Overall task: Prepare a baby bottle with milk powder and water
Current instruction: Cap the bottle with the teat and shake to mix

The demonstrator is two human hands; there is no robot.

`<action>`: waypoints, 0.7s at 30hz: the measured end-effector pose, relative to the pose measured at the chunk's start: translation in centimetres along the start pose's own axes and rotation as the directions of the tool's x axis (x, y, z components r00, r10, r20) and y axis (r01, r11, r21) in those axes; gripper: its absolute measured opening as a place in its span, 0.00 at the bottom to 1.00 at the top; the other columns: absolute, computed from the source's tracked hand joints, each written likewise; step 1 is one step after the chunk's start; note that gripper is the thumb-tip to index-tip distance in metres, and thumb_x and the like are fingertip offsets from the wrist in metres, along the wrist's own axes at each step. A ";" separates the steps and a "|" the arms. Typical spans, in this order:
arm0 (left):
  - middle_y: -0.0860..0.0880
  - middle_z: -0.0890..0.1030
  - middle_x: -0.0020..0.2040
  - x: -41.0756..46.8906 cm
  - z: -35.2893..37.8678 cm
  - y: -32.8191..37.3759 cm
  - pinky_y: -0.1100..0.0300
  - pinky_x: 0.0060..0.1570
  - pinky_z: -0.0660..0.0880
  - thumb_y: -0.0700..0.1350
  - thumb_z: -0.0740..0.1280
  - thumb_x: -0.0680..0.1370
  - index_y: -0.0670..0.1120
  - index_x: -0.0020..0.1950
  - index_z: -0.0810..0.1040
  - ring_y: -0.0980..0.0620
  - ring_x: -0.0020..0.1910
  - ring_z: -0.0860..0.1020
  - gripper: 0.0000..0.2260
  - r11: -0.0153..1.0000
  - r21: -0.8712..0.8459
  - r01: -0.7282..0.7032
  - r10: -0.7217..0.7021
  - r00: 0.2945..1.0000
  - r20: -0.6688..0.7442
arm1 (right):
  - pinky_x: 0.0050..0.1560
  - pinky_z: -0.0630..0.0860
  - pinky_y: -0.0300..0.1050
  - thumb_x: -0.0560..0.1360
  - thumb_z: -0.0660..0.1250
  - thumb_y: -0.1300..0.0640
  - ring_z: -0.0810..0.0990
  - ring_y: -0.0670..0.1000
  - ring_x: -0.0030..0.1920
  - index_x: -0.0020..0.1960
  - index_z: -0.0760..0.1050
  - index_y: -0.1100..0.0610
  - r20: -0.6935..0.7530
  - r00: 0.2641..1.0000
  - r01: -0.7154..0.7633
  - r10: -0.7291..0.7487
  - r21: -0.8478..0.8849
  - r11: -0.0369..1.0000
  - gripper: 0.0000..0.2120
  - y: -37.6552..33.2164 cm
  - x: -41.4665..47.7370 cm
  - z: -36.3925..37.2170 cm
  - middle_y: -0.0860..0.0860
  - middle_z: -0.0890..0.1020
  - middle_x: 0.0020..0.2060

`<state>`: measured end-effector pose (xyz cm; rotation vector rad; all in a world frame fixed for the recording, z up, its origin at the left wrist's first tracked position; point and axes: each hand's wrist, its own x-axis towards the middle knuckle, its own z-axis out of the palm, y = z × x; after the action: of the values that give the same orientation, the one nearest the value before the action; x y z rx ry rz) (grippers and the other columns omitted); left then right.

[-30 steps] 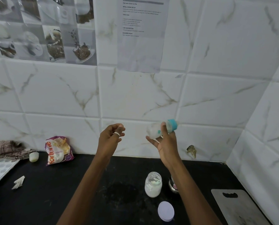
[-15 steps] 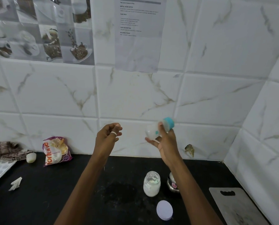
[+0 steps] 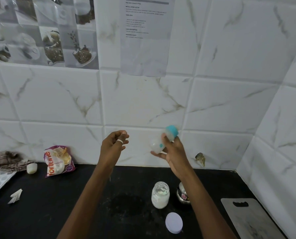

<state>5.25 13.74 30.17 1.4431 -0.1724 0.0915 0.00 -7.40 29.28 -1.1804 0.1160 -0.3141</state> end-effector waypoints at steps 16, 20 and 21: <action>0.52 0.86 0.53 -0.2 -0.3 0.1 0.55 0.55 0.81 0.48 0.66 0.84 0.51 0.58 0.81 0.55 0.50 0.85 0.06 1.000 0.004 -0.009 0.009 1.000 0.003 | 0.54 0.83 0.64 0.75 0.72 0.48 0.83 0.61 0.61 0.71 0.69 0.56 0.009 1.000 0.004 -0.003 -0.040 0.999 0.28 0.0 -0.5 -0.1 0.60 0.79 0.64; 0.52 0.86 0.53 -0.3 -0.4 0.1 0.54 0.56 0.80 0.47 0.66 0.84 0.49 0.59 0.81 0.55 0.50 0.85 0.07 1.000 0.010 -0.003 0.003 1.000 0.003 | 0.53 0.84 0.63 0.77 0.71 0.48 0.84 0.60 0.60 0.71 0.68 0.57 -0.002 1.000 0.009 -0.009 -0.012 1.000 0.27 -0.2 -0.4 0.1 0.60 0.79 0.63; 0.52 0.86 0.53 -0.3 -0.3 0.1 0.54 0.56 0.80 0.47 0.66 0.84 0.49 0.59 0.81 0.55 0.50 0.85 0.07 1.000 0.008 -0.005 0.005 1.000 -0.001 | 0.55 0.83 0.65 0.75 0.72 0.47 0.83 0.61 0.61 0.71 0.69 0.56 0.065 0.998 -0.016 0.024 -0.124 0.992 0.28 -0.2 -0.5 0.0 0.60 0.79 0.64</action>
<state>4.96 14.10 30.18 1.4509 -0.1756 0.0971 -0.47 -7.34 29.43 -1.3107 0.0901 -0.2520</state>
